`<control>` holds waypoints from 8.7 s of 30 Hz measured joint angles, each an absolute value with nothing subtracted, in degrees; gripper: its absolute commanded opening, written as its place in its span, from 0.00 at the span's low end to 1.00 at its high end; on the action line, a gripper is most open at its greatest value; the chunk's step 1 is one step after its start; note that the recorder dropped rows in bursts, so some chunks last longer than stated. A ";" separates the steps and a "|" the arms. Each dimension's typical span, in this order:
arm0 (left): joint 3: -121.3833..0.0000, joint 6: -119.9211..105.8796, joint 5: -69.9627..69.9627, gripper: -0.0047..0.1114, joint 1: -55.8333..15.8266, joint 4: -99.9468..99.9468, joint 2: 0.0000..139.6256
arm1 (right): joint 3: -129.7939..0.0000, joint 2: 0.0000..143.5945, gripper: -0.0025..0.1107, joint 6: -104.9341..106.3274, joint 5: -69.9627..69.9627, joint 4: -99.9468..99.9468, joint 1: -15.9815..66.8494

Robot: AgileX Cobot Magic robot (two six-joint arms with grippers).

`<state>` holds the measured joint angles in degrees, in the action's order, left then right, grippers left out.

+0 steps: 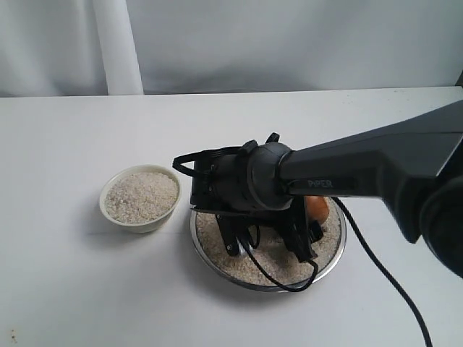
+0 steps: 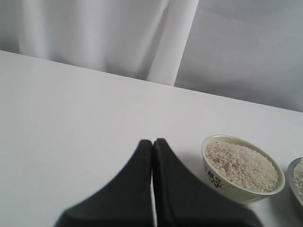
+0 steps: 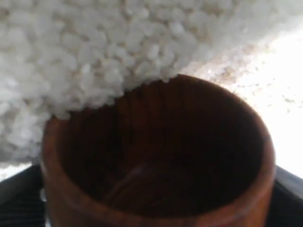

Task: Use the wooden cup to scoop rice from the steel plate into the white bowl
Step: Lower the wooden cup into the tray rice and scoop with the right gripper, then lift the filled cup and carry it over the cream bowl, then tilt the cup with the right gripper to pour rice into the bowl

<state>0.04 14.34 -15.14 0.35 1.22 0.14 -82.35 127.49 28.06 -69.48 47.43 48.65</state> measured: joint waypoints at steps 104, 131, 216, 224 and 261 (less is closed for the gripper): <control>0.04 14.34 -15.23 0.04 0.35 1.22 0.14 | -106.37 123.18 0.02 13.52 -40.17 25.23 48.19; 0.04 14.34 -15.23 0.04 0.35 1.22 0.14 | -122.33 139.20 0.02 21.44 -60.84 43.95 55.50; 0.04 14.34 -15.23 0.04 0.35 1.22 0.14 | -122.33 139.20 0.02 42.01 -65.54 57.29 60.01; 0.04 14.34 -15.23 0.04 0.35 1.22 0.14 | -122.33 139.20 0.02 42.01 -62.73 57.76 60.01; 0.04 14.34 -15.23 0.04 0.35 1.22 0.14 | -122.33 139.20 0.02 43.17 -65.67 65.18 59.64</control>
